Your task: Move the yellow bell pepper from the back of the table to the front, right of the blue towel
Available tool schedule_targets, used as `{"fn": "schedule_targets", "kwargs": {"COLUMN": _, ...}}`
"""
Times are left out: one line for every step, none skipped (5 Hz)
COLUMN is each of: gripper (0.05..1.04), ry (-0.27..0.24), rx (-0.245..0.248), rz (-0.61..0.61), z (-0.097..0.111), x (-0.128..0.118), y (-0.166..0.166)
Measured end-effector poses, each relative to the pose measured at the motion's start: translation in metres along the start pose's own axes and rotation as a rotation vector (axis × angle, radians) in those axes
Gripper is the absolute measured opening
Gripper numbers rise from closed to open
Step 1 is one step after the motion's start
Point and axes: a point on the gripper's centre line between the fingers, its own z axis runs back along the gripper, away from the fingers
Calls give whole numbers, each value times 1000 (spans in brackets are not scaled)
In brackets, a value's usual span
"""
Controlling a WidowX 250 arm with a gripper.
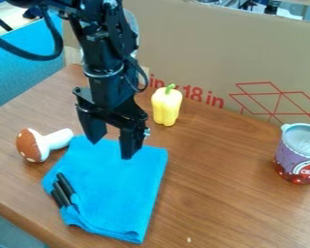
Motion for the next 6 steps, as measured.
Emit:
{"fn": "schedule_targets", "kwargs": {"gripper": 1001, "ry": 23, "rx": -3, "rz": 1, "z": -6, "x": -2, "y": -1}}
{"fn": "schedule_targets", "kwargs": {"gripper": 1001, "ry": -34, "rx": -31, "rz": 12, "z": -1, "x": 34, "y": -13}}
{"fn": "schedule_targets", "kwargs": {"gripper": 1001, "ry": -70, "rx": -51, "rz": 29, "z": 2, "x": 65, "y": -22}}
{"fn": "schedule_targets", "kwargs": {"gripper": 1001, "ry": -97, "rx": -34, "rz": 39, "z": 3, "x": 87, "y": -28}}
{"fn": "schedule_targets", "kwargs": {"gripper": 1001, "ry": -86, "rx": 0, "rz": 50, "z": -6, "x": 107, "y": -28}}
{"fn": "schedule_targets", "kwargs": {"gripper": 1001, "ry": -99, "rx": 19, "rz": 57, "z": -8, "x": 123, "y": -28}}
